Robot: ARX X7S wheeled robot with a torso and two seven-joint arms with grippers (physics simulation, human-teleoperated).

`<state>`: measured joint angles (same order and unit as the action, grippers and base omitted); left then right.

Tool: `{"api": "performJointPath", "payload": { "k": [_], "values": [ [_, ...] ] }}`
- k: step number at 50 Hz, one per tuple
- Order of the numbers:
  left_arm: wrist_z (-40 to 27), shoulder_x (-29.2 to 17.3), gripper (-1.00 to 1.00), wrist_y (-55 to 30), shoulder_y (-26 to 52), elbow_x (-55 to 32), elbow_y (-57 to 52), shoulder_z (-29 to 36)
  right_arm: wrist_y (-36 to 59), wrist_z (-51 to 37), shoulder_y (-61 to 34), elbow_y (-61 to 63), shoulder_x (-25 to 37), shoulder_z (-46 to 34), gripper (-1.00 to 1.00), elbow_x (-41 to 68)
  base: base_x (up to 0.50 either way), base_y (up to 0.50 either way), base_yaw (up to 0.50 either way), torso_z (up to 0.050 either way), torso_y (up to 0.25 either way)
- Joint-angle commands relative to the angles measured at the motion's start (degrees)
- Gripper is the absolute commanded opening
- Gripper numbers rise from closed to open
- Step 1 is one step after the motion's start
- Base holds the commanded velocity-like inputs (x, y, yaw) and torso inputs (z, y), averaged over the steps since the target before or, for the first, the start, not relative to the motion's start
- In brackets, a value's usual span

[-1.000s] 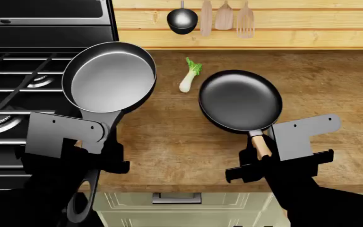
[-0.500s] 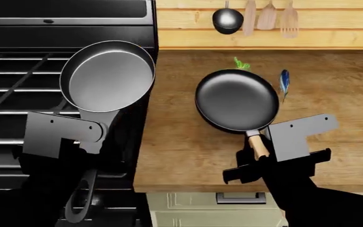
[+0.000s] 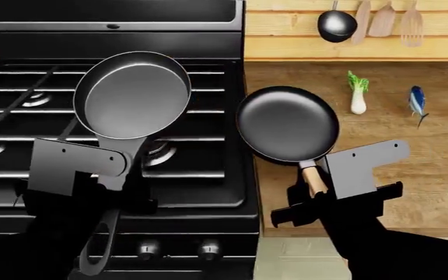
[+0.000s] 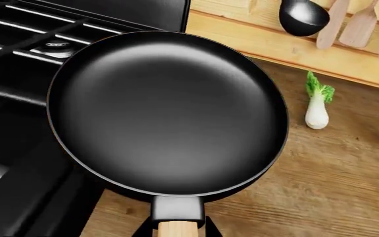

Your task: Place both pans onto different burners. Then place the celery and the fish on different pans.

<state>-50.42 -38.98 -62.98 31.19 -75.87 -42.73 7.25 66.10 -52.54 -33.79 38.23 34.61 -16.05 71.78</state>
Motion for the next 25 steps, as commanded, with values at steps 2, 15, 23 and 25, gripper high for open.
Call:
{"api": "performJointPath", "payload": {
  "k": [2,15,23,25],
  "values": [
    [0.0,-0.4,-1.00,0.9,0.5,1.4,-0.7,-1.8,0.4,-0.4,-1.9,1.1,-0.2,1.6,-1.00,-2.6,0.00,0.50,0.00,0.000,0.006],
    [-0.7,-1.3,-1.00,1.4,0.0,0.3,-1.3,-2.6,0.9,-1.6,-3.0,1.8,-0.3,1.5,-1.00,-1.4,0.00,0.50,0.00,0.002,0.004],
    [-0.7,-1.6,-1.00,1.6,-0.1,0.3,-1.3,-2.7,1.0,-1.9,-3.4,1.9,-0.4,1.2,-1.00,-1.1,0.00,0.50,0.00,0.001,0.004],
    [-0.6,-1.7,-1.00,1.7,-0.2,0.4,-1.3,-2.7,1.0,-1.9,-3.4,1.9,-0.3,1.1,-1.00,-1.1,0.00,0.50,0.00,0.000,0.000]
  ]
}}
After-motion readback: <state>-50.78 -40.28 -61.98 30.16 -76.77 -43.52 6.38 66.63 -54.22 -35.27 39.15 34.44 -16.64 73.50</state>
